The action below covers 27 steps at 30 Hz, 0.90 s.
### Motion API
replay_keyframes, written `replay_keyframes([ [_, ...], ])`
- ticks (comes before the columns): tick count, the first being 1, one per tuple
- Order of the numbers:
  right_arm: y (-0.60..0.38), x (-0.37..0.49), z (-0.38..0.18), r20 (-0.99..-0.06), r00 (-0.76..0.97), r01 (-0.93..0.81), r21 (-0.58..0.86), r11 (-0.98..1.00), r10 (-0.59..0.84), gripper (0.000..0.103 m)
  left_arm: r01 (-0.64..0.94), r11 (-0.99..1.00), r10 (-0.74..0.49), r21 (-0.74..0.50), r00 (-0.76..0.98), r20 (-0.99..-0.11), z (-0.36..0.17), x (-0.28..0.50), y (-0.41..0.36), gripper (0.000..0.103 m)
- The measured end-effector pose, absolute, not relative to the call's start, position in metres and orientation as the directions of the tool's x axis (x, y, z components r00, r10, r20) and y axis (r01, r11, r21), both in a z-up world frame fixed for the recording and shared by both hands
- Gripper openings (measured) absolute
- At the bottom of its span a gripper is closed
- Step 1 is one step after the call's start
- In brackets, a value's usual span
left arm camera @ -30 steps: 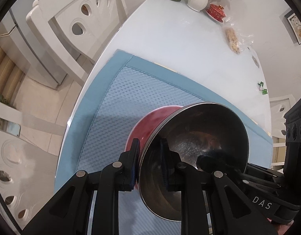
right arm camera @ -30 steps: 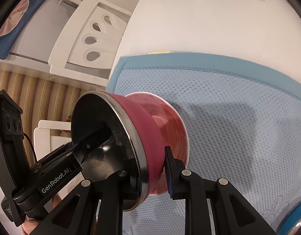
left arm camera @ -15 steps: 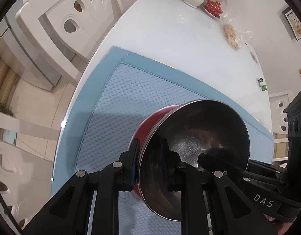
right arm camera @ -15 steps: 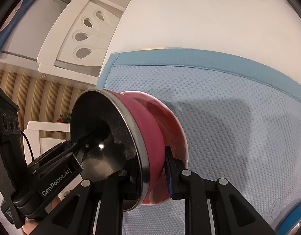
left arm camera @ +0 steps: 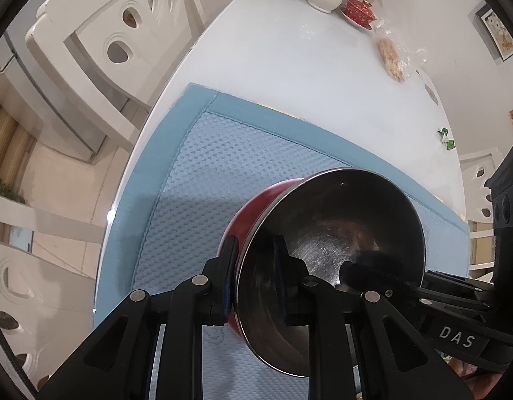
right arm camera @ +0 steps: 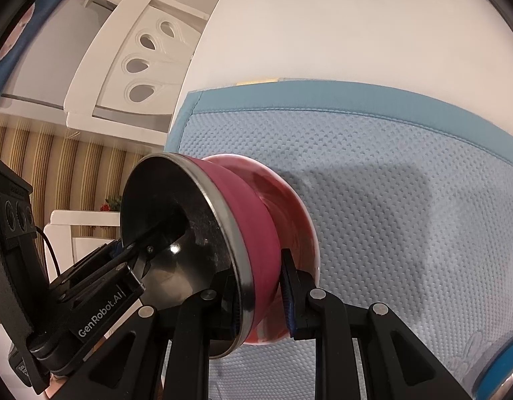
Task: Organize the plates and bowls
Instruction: 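Lift the magenta bowl with both grippers and carry it over the pink polka-dot bowl, then lower the magenta steel bowl with both grippers into the pink bowl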
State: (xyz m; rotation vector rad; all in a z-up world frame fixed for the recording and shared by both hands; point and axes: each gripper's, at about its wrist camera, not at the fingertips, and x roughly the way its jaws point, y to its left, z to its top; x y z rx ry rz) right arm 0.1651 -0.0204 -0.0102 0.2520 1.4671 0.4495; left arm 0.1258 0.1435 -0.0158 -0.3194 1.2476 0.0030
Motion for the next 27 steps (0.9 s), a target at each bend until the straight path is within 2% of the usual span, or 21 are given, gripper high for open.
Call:
replay_keyframes([
  [8, -0.021, 0.165, -0.005, -0.903, 0.055, -0.145, 0.415, 0.898, 0.427, 0.022, -0.153, 0.967, -0.145, -0.203, 0.323, -0.935, -0.014, 0.125, 0.140, 0.017],
  [11, -0.022, 0.165, -0.005, -0.907, 0.057, -0.143, 0.406, 0.902, 0.418, 0.022, -0.157, 0.963, -0.162, -0.221, 0.322, -0.933, -0.015, 0.125, 0.141, 0.017],
  [15, -0.023, 0.166, -0.005, -0.908, 0.057, -0.147, 0.403, 0.903, 0.415, 0.028, -0.162, 0.960, -0.166, -0.227, 0.325, -0.931, -0.014, 0.124, 0.142, 0.017],
  [22, -0.021, 0.170, -0.005, -0.918, 0.055, -0.170, 0.378, 0.910, 0.392, 0.028, -0.164, 0.957, -0.174, -0.239, 0.334, -0.926, -0.010, 0.123, 0.143, 0.017],
  [27, -0.016, 0.170, -0.005, -0.918, 0.050, -0.191, 0.377, 0.906, 0.393, 0.035, -0.175, 0.955, -0.169, -0.241, 0.346, -0.923, -0.006, 0.120, 0.148, 0.018],
])
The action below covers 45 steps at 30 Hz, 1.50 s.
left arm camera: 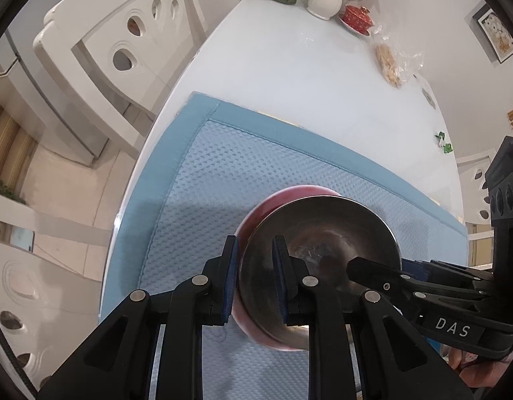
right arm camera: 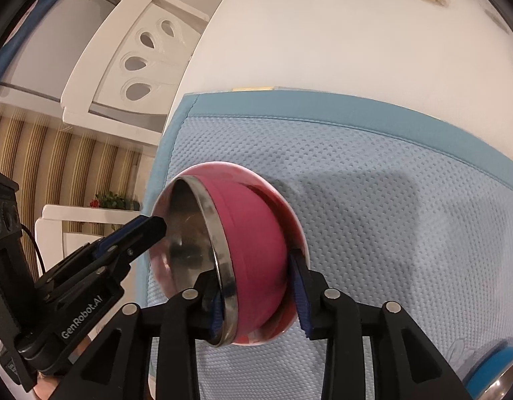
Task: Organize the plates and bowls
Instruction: 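Lower the magenta steel bowl with both grippers into the pink bowl, then open both grippers and lift them off the nested bowls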
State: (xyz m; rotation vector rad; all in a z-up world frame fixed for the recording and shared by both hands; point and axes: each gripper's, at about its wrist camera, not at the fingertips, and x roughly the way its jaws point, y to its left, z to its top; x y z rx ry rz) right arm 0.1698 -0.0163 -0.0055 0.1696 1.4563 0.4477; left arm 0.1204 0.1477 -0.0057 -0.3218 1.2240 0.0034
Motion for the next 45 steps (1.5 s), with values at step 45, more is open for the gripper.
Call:
replay_keyframes([
  [45, -0.060, 0.101, 0.046, -0.910, 0.054, -0.250, 0.385, 0.888, 0.410, 0.037, -0.231, 0.965, -0.055, -0.125, 0.290, -0.956, 0.039, 0.058, 0.115, 0.024],
])
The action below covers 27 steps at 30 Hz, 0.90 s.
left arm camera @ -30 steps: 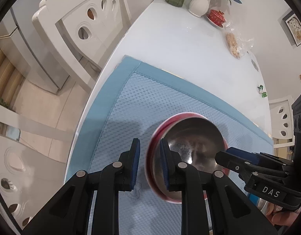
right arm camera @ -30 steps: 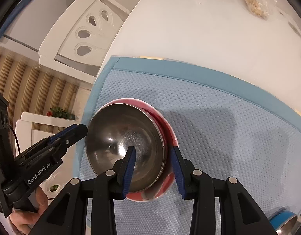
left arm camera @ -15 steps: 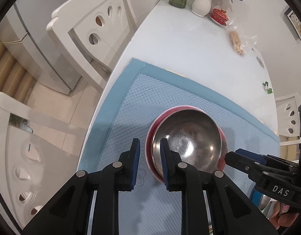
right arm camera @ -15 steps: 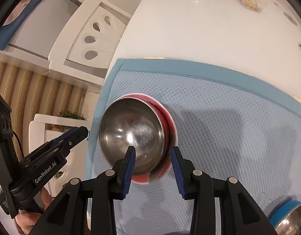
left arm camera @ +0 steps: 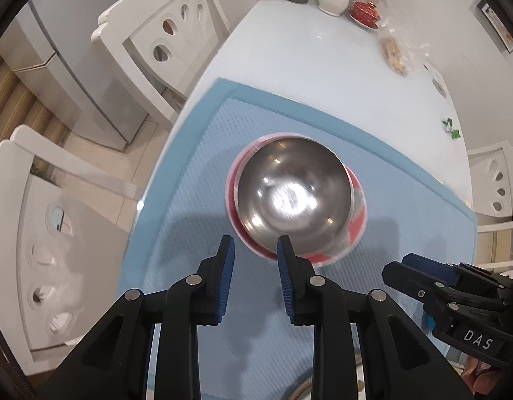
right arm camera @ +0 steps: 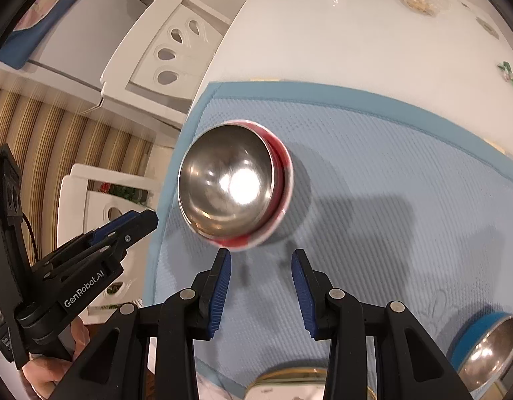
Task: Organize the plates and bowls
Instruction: 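Open both grippers and lift them off the nested bowls, then move both grippers to the rim of the blue steel bowl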
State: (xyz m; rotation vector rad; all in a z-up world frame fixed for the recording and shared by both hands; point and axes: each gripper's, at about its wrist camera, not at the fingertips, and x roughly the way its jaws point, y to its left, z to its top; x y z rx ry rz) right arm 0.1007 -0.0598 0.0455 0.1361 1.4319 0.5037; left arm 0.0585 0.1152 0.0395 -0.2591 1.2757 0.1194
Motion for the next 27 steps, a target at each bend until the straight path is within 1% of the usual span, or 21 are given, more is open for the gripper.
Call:
replay_keyframes([
  [4, -0.071, 0.085, 0.047, -0.914, 0.046, -0.264, 0.379, 0.887, 0.404, 0.039, -0.224, 0.965, -0.068, -0.133, 0.276, -0.959, 0.039, 0.046, 0.098, 0.026],
  [8, -0.084, 0.069, 0.047, -0.919, 0.043, -0.277, 0.366, 0.889, 0.392, 0.047, -0.219, 0.966, -0.073, -0.134, 0.267, -0.961, 0.038, 0.034, 0.079, 0.027],
  [11, -0.097, 0.059, 0.044, -0.919, 0.039, -0.274, 0.368, 0.889, 0.392, 0.050, -0.212, 0.968, -0.076, -0.132, 0.251, -0.965, 0.035, 0.026, 0.066, 0.033],
  [12, -0.101, 0.056, 0.044, -0.920, 0.039, -0.272, 0.366, 0.890, 0.390, 0.052, -0.203, 0.970, -0.079, -0.131, 0.245, -0.966, 0.033, 0.024, 0.060, 0.037],
  [14, -0.110, 0.050, 0.042, -0.924, 0.038, -0.275, 0.357, 0.893, 0.381, 0.052, -0.193, 0.973, -0.078, -0.127, 0.244, -0.967, 0.032, 0.018, 0.049, 0.068],
  [15, -0.114, 0.047, 0.041, -0.926, 0.038, -0.277, 0.352, 0.894, 0.376, 0.052, -0.192, 0.973, -0.077, -0.128, 0.253, -0.965, 0.033, 0.016, 0.045, 0.072],
  [18, -0.130, 0.039, 0.038, -0.926, 0.032, -0.272, 0.354, 0.895, 0.376, 0.054, -0.193, 0.974, -0.072, -0.122, 0.248, -0.966, 0.032, 0.009, 0.032, 0.075],
  [20, -0.142, 0.033, 0.036, -0.925, 0.024, -0.266, 0.358, 0.895, 0.378, 0.054, -0.190, 0.973, -0.087, -0.134, 0.237, -0.968, 0.030, 0.006, 0.023, 0.075],
  [27, -0.182, 0.017, 0.032, -0.920, 0.022, -0.250, 0.374, 0.893, 0.392, 0.054, -0.164, 0.979, -0.082, -0.119, 0.214, -0.973, 0.026, -0.005, -0.022, 0.075],
])
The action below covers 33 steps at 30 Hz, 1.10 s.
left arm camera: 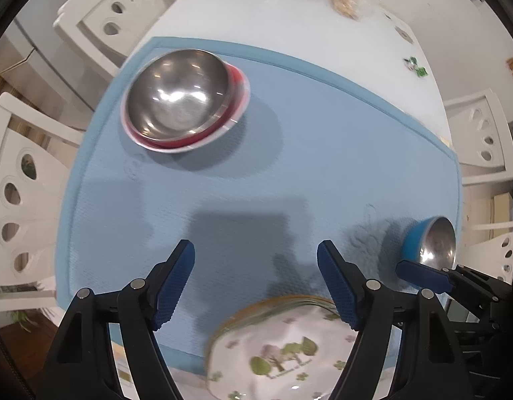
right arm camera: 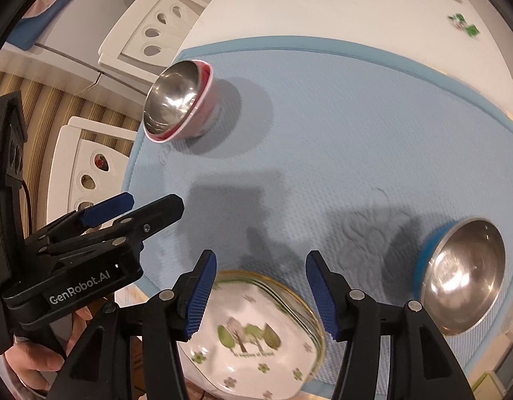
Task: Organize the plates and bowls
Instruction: 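Move both grippers to the rim of the blue steel bowl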
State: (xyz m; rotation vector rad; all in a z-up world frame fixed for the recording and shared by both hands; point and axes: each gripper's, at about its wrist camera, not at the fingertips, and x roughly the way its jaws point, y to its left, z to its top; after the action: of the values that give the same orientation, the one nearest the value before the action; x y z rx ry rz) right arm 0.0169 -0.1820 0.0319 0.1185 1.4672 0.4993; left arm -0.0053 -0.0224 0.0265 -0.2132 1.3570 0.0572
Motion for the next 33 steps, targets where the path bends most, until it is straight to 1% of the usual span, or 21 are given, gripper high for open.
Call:
replay_keyframes([
  [8, -0.250, 0.010, 0.031, -0.916, 0.050, -0.176, 0.384, 0.906, 0.398, 0.054, -0.106, 0.988, -0.095, -0.116, 0.184, -0.978, 0.019, -0.010, -0.079, 0.075],
  [13, -0.288, 0.007, 0.032, -0.917, 0.070, -0.126, 0.383, 0.915, 0.394, 0.054, -0.077, 0.987, -0.130, -0.144, 0.166, -0.977, 0.015, -0.011, -0.111, 0.075],
  [23, -0.361, 0.006, 0.027, -0.918, 0.108, -0.006, 0.382, 0.924, 0.381, 0.054, 0.029, 0.988, -0.157, -0.155, 0.152, -0.976, 0.010, -0.009, -0.171, 0.075],
  [30, -0.397, 0.004, 0.006, -0.922, 0.103, 0.071, 0.382, 0.921, 0.374, 0.054, 0.079, 0.981, -0.188, -0.179, 0.121, -0.975, -0.003, -0.006, -0.198, 0.075],
  [33, -0.406, 0.004, -0.011, -0.913, 0.086, 0.106, 0.406, 0.908, 0.398, 0.054, 0.096, 0.977, -0.199, -0.189, 0.110, -0.974, -0.010, -0.005, -0.205, 0.075],
])
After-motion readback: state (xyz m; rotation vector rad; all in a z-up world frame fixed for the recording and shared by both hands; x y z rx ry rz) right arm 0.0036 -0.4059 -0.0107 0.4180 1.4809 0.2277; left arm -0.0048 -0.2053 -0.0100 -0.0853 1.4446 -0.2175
